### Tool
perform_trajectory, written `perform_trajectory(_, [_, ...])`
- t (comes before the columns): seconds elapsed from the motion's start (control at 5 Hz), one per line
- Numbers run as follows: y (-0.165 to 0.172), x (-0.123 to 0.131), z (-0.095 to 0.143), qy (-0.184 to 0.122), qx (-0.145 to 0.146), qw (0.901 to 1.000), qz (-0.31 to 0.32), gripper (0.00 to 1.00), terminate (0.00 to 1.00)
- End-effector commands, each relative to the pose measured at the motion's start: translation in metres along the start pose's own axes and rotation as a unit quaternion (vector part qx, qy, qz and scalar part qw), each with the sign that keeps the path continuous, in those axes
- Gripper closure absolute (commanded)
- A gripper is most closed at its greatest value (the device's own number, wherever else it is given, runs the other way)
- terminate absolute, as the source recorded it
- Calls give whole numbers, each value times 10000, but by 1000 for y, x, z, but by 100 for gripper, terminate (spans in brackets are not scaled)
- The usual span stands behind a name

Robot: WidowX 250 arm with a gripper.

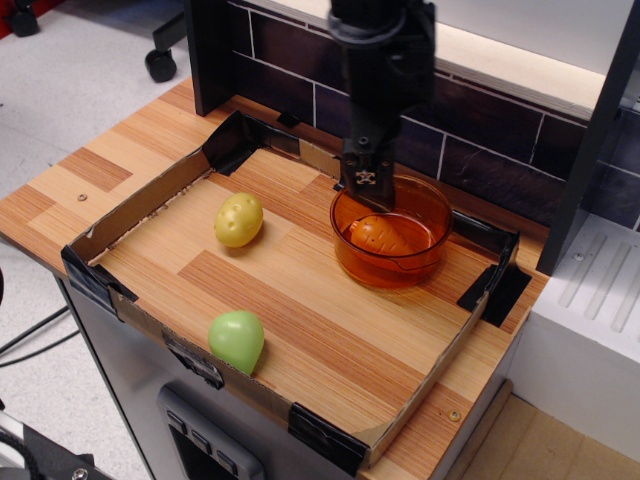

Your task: Take carrot out of pot

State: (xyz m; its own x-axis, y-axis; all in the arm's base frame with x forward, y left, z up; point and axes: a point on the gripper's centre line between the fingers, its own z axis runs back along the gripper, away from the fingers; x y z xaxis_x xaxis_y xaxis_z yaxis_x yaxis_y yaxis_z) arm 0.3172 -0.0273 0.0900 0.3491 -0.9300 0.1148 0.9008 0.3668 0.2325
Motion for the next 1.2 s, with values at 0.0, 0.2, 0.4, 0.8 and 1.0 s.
perform_trajectory(0.0, [-3, 10, -17, 92, -136, 9979, -620, 0, 0])
perform_trajectory(0.2, [-6, 8, -26, 190, -225, 9966, -770, 0, 0])
perform_trajectory(0.4, [-7, 7, -32, 244, -395, 9958, -791, 0, 0])
perform_trajectory(0.8, [-11, 9, -42, 311, -642, 9927, -974, 0, 0])
perform_trajectory(1.0, [-15, 7, -47, 358, -661, 9922, -997, 0, 0])
